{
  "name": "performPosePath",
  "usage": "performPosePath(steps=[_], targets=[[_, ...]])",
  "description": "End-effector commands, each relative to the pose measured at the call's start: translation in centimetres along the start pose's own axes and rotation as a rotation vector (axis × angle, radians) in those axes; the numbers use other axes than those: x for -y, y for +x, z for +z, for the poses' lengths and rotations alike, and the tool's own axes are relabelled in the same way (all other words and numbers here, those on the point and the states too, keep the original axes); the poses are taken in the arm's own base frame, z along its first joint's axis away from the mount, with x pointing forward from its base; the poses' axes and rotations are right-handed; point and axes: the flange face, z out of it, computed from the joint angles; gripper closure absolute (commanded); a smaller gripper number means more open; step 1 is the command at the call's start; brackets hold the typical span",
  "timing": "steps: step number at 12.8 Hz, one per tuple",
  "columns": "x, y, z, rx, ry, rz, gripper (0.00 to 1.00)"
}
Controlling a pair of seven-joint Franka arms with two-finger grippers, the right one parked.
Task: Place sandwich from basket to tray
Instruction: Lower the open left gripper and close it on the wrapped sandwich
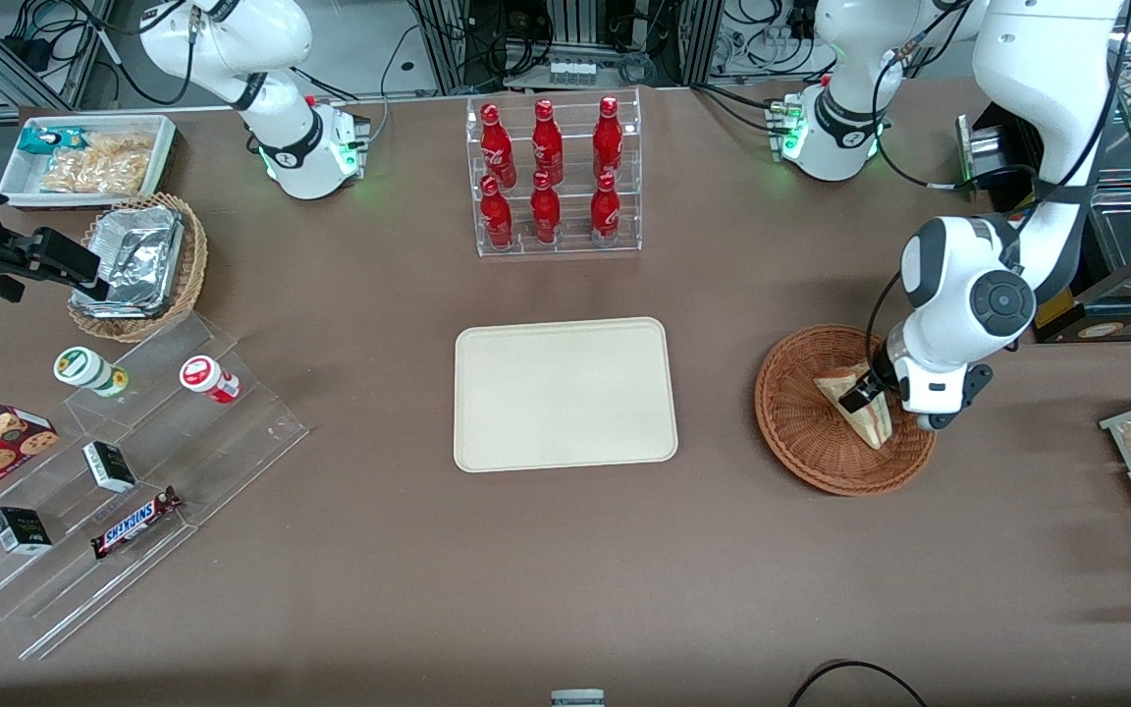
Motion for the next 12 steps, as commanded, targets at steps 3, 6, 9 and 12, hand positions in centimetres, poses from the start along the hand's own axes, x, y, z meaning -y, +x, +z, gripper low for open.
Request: performPosePath(steps=[3, 6, 9, 12], targets=[[-1.1, -0.2, 1.3, 0.014, -0.001, -0.057, 0.75], [-2.1, 0.6, -1.2, 0.032, 0.028, -0.031, 0.94], [-3.1, 1.2, -4.8, 0.093, 0.093, 0.052, 0.95], [-5.7, -1.6, -7.1, 0.134, 0.133, 0.239, 0.94]])
